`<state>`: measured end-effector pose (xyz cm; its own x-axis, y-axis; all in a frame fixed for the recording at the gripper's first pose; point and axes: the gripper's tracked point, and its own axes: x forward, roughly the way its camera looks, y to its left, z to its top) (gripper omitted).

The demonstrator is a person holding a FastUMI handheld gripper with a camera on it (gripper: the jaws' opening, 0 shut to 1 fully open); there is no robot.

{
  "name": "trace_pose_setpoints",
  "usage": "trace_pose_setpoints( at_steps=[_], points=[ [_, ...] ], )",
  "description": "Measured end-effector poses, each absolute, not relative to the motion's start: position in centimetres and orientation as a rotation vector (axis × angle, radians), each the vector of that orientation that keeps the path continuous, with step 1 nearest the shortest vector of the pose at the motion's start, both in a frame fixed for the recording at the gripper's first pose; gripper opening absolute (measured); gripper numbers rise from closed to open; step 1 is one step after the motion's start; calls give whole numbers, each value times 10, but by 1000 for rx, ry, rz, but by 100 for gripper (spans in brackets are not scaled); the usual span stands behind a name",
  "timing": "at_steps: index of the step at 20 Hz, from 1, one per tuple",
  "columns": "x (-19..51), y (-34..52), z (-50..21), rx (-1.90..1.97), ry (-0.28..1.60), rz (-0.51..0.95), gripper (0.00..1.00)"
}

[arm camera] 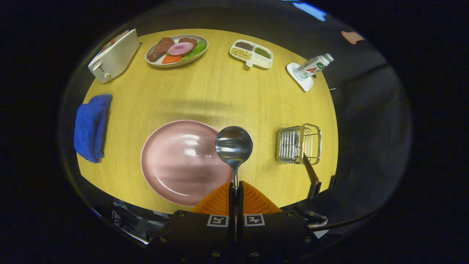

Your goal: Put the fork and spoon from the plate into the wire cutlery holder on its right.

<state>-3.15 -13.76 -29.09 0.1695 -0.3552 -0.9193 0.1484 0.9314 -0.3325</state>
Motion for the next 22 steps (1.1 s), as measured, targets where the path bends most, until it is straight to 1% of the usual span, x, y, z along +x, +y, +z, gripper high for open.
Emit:
trace_pose_setpoints(
  at_steps=[7, 12, 16, 22],
  points=[
    [-39, -207, -247, -153, 1340, -520, 2],
    [-51, -251, -240, -111, 1371, -595, 2],
    [-63, -279, -252, -69, 1420, -630, 2],
    [-68, -305, -273, -20, 1484, -618, 2]
  ],
)
